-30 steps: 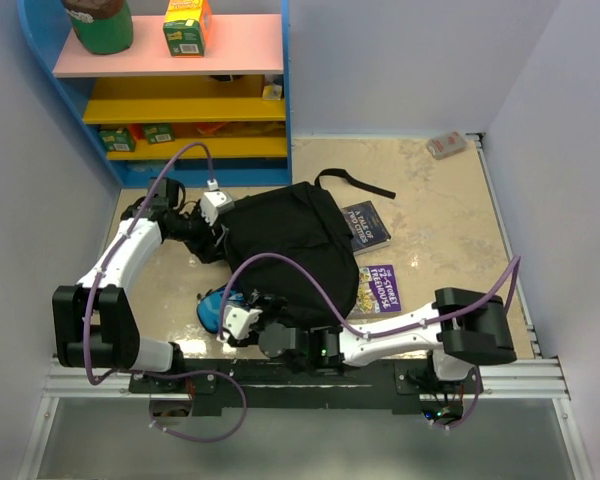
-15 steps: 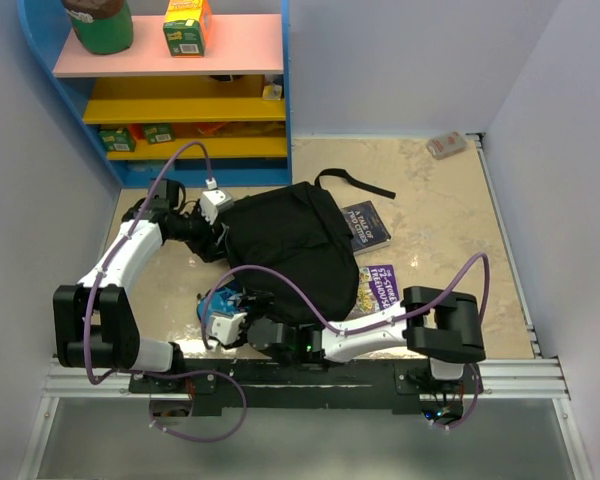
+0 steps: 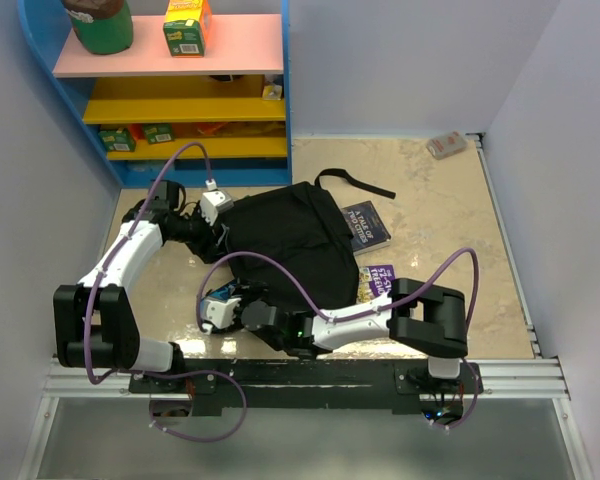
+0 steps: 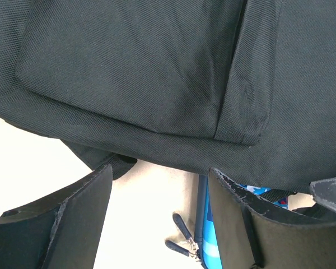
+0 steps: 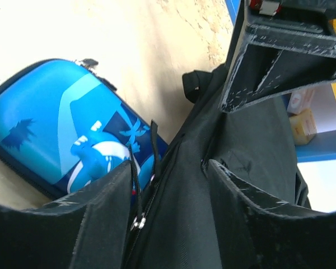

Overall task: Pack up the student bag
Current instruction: Adjust the student bag at the center of the board, then unzip the student bag at the center of the board.

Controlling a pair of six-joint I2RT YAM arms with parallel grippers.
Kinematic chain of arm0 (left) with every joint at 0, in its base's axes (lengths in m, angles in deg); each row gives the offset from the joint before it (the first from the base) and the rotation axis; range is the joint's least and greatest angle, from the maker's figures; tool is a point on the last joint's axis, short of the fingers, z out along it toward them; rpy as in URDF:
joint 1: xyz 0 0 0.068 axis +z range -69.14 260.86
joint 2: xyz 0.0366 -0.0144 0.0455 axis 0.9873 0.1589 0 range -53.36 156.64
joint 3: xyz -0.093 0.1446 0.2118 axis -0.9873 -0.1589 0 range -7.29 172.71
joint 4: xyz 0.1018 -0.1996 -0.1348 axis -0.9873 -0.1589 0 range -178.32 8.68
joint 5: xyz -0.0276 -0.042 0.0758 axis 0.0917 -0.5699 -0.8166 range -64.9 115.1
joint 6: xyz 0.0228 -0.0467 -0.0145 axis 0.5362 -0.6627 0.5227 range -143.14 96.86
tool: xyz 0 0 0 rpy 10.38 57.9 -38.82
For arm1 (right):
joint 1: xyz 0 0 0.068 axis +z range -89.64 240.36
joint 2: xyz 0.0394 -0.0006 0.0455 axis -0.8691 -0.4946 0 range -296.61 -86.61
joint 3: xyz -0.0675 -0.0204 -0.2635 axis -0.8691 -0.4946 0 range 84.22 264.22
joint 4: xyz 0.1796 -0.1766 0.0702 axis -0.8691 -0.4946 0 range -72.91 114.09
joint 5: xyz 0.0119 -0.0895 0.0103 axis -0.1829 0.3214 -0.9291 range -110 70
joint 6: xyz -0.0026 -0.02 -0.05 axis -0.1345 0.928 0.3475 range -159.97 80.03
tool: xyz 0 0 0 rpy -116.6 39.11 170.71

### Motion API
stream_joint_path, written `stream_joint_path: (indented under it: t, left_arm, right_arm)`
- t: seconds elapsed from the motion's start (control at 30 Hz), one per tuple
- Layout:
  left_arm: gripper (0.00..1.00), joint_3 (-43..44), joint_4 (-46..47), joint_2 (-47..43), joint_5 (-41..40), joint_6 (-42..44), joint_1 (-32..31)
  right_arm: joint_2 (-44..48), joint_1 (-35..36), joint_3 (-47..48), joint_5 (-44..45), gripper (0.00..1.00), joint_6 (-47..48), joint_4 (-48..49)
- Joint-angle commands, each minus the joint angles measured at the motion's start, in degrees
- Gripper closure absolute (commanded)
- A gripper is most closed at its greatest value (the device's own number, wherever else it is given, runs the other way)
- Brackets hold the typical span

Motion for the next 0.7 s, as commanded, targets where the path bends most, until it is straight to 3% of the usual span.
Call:
stream_joint_path:
  t: [0.0, 0.1, 0.3, 0.5, 0.67]
  left_arm:
    - [0.27, -0.8, 0.91, -1.32, 1.64, 0.19, 0.53]
    - [0.27, -0.44, 0.65, -1.32, 1.55, 0.27, 0.71]
    - [0.27, 0.35, -0.32, -1.67, 1.64, 0.45, 0.88]
    - [0.27, 0.35, -1.11, -2.55, 1.2, 0.89, 1.06]
    - [0.28, 1.05, -2.16, -3.87, 0.85, 1.15, 1.06]
  right_arm:
    - [1.86, -0.68, 2.64, -2.45, 0.45, -0.76, -1.23]
    - [1.43, -0.77, 2.38, -1.75, 0.48, -0.59, -1.06]
    - [0.54, -1.38, 3.43, -2.01, 0.64, -1.99, -1.76]
    - [1.77, -2.26, 4.93, -3.42, 1.0, -4.89, -5.01]
    - [4.76, -2.44, 3.09, -2.81, 1.0, -8.58, -4.75]
